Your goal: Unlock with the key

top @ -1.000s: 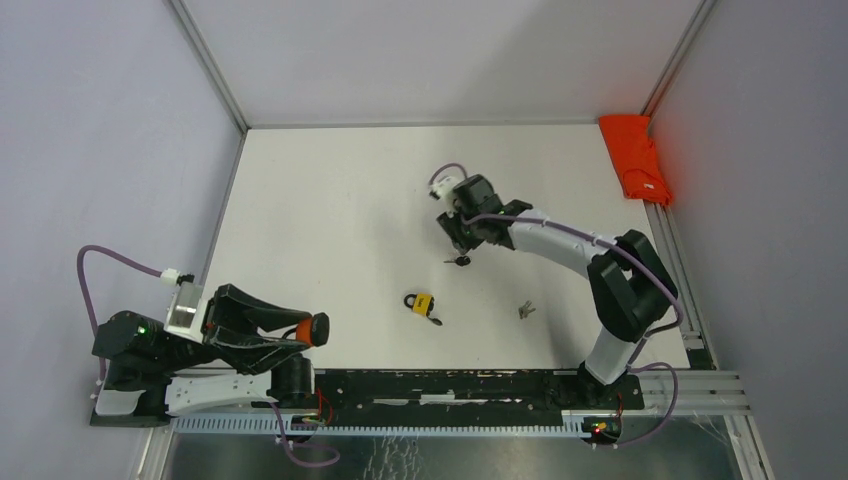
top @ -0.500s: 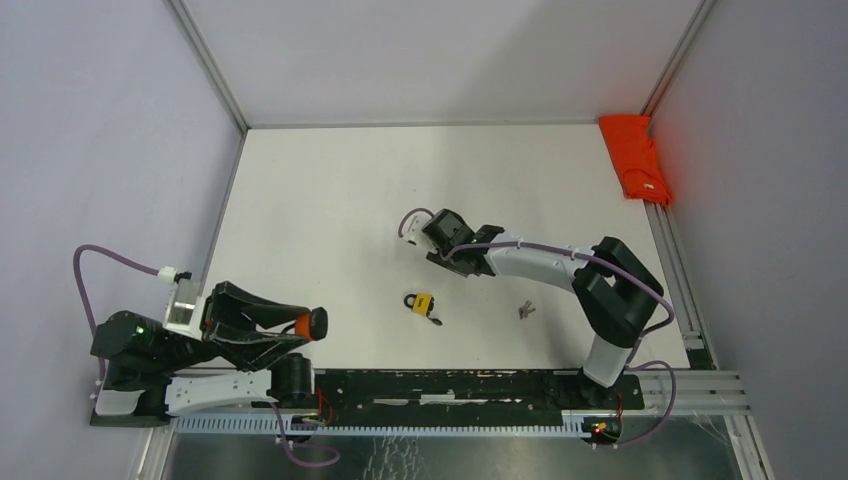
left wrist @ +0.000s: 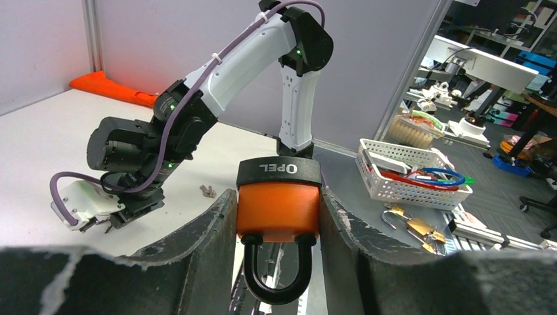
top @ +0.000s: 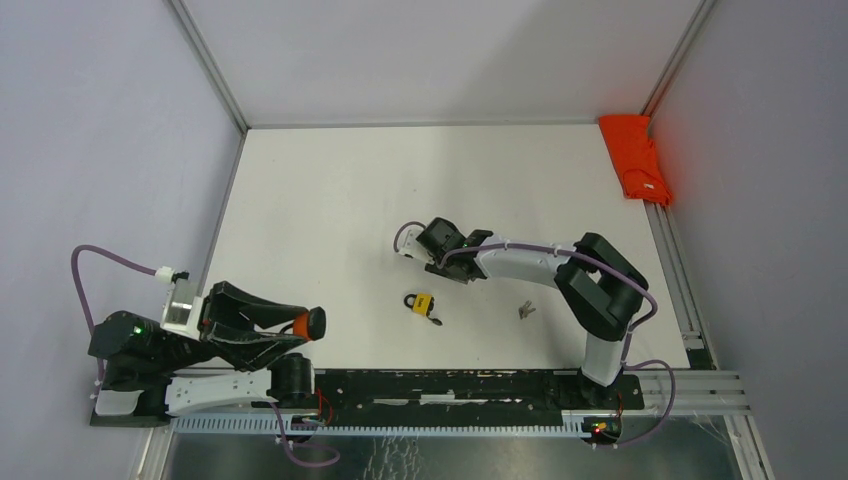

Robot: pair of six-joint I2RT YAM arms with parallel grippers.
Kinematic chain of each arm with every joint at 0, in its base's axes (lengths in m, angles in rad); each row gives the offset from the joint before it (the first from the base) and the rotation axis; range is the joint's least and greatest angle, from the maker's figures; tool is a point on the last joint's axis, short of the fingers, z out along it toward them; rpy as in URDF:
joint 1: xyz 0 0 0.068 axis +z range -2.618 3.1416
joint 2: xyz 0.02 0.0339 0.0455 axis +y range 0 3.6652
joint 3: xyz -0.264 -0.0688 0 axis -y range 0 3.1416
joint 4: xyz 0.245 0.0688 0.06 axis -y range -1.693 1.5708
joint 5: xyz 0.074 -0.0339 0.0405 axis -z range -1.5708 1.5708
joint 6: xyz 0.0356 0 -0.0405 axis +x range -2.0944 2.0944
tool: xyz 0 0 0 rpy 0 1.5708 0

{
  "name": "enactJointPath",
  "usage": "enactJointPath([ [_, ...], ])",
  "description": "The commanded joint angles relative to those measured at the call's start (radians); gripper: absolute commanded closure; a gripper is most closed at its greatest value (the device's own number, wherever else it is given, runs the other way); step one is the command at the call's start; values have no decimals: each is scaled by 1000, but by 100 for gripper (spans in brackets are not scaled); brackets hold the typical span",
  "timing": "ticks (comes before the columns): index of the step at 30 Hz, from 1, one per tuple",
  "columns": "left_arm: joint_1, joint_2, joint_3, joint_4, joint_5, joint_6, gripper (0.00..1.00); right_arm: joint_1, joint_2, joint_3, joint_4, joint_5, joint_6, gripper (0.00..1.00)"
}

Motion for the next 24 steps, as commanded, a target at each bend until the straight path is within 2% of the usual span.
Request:
enactJointPath([
  [1, -5, -9, 37, 54, -18, 4, 98, 6, 21, 50, 7, 10, -32, 54],
  [13, -5, -9, 44, 40, -20, 4, 98, 5, 67, 59, 28, -17, -56, 59],
  [24, -5, -9, 42, 34, -18, -6, 98, -32, 90, 82, 20, -58, -7, 73],
])
